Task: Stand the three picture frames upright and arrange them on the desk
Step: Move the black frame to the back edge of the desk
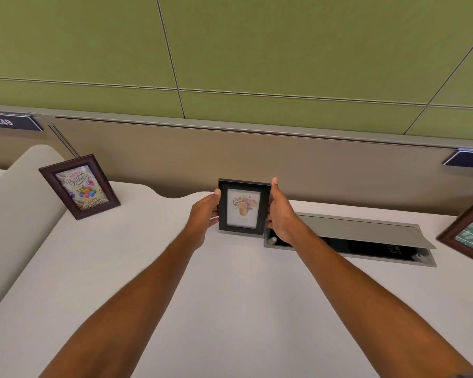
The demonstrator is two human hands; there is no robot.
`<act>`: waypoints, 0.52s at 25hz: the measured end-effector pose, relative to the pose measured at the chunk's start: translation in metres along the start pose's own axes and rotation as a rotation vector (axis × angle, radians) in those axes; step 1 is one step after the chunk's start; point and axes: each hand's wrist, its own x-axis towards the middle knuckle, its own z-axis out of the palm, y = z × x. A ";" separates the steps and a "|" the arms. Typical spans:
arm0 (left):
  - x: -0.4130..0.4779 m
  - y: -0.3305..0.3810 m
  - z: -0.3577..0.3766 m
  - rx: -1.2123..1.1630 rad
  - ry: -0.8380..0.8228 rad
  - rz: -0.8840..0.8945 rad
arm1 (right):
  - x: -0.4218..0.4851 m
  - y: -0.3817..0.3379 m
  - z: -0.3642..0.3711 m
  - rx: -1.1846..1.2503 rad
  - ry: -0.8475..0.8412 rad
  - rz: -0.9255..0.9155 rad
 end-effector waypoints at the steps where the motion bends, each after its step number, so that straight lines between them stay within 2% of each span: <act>1: 0.004 0.000 -0.001 0.005 -0.002 -0.002 | 0.003 0.001 0.000 0.002 -0.004 0.001; 13: 0.023 -0.009 -0.001 0.013 0.018 -0.039 | 0.017 0.005 0.000 -0.013 -0.015 0.018</act>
